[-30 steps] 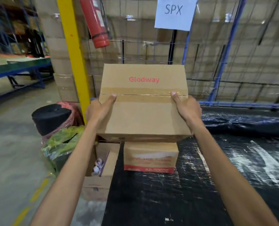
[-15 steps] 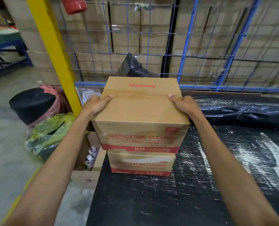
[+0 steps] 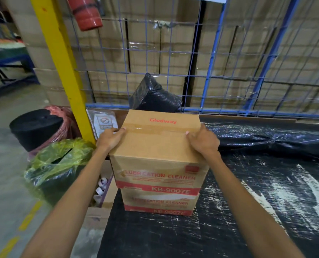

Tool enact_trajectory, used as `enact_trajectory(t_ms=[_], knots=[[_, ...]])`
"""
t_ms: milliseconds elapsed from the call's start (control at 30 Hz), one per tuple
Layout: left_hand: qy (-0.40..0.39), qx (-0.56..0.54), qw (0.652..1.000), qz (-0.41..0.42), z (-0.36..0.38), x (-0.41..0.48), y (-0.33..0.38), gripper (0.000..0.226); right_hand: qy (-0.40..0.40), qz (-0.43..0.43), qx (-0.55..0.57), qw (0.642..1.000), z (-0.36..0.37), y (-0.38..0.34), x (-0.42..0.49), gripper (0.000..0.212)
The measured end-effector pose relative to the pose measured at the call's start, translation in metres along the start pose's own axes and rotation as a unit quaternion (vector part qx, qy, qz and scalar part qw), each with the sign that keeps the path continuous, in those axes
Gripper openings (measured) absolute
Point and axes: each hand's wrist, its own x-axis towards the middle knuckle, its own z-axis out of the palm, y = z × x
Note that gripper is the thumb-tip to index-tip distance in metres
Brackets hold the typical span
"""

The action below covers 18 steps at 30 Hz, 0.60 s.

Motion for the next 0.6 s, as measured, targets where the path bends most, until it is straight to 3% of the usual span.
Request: enact_trajectory(t_ms=[133,267,500,600], knots=[[0.069,0.008,0.996,0.049,-0.042,-0.043,-0.024,0.050,0.042,-0.140,0.038,0.988,0.010,-0.066,-0.054,0.080],[0.131,0.044,0.989,0.058,-0.115,-0.105,-0.104,0.053,-0.015,-0.281,0.095,0.955,0.044,-0.159,-0.143,0.074],[0.266,0.055,0.954,-0.129,-0.258,-0.319,-0.292,0.046,-0.212,-0.465,0.136,0.849,0.138,-0.297,-0.381,0.073],[0.321,0.039,0.917,-0.232,-0.299,-0.460,-0.381,0.049,-0.308,-0.520,0.148,0.783,0.173,-0.323,-0.527,0.077]])
